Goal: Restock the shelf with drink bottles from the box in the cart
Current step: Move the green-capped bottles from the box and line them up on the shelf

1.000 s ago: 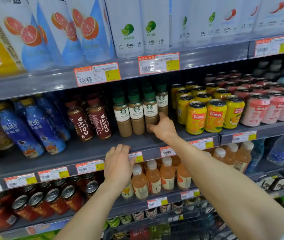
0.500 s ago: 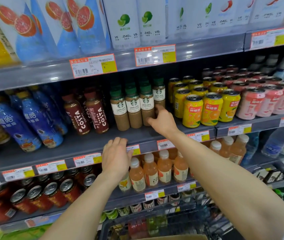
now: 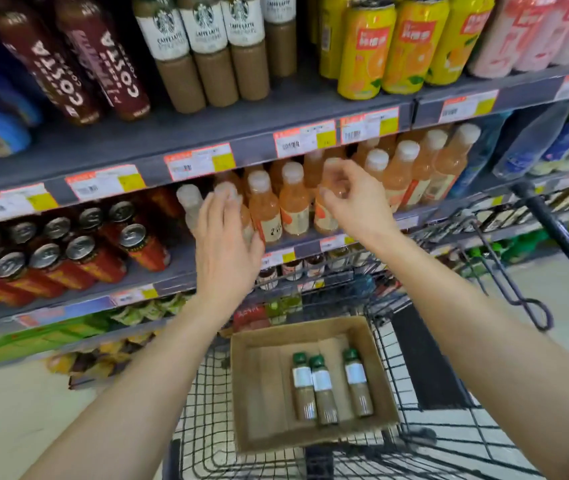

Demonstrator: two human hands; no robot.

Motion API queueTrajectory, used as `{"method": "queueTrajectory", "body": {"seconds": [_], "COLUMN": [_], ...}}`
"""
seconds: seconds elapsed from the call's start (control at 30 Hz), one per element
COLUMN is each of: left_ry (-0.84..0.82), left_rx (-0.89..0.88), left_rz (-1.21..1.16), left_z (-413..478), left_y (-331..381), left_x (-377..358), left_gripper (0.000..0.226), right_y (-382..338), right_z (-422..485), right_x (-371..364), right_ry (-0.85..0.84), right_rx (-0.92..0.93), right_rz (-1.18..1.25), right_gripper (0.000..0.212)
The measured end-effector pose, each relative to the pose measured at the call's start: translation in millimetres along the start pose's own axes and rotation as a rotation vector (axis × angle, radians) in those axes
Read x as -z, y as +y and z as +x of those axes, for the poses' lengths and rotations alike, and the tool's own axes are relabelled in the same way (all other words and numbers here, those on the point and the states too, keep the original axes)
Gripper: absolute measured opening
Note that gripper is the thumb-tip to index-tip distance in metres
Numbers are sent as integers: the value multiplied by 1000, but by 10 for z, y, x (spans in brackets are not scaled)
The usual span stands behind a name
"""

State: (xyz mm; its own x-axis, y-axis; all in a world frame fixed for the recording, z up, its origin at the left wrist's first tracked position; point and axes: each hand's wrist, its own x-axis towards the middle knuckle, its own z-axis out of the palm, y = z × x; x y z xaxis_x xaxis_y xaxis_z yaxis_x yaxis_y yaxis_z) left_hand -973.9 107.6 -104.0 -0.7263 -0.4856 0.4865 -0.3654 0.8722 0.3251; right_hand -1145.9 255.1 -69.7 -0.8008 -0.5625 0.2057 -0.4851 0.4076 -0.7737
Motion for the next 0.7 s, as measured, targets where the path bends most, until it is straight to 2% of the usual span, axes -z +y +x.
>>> {"method": "queueTrajectory", "body": {"seconds": [0.2,0.33,0.43,0.57,0.7], "left_ry": [-347,-665,-890,-1045,-1082], "left_rx": [281,538,656,802,902], "left_rz": [-76,-64,-52,-68,-119], "left_z": [-1131,-1916,-2455,-2967,-3297], "left_y": [-8,-51,-75,-108,-165], "left_x": [-835,-1317,-1639,-2061,-2406], "left_gripper": [54,51,47,40,37], "right_y": [1110,1903,2427,2969,3262], "right_z": [-810,-1454,-1947,-2454,-2718], "right_x": [-595,-1071,-1355,-1601,-1789], "right_ry": [-254,-395,-521,-600,-580], "right_rx": [-369,-648,-819,-925,-994], "right_rz": [-75,-193,-308,-368,-429], "right_gripper": [39,36,34,35,40]}}
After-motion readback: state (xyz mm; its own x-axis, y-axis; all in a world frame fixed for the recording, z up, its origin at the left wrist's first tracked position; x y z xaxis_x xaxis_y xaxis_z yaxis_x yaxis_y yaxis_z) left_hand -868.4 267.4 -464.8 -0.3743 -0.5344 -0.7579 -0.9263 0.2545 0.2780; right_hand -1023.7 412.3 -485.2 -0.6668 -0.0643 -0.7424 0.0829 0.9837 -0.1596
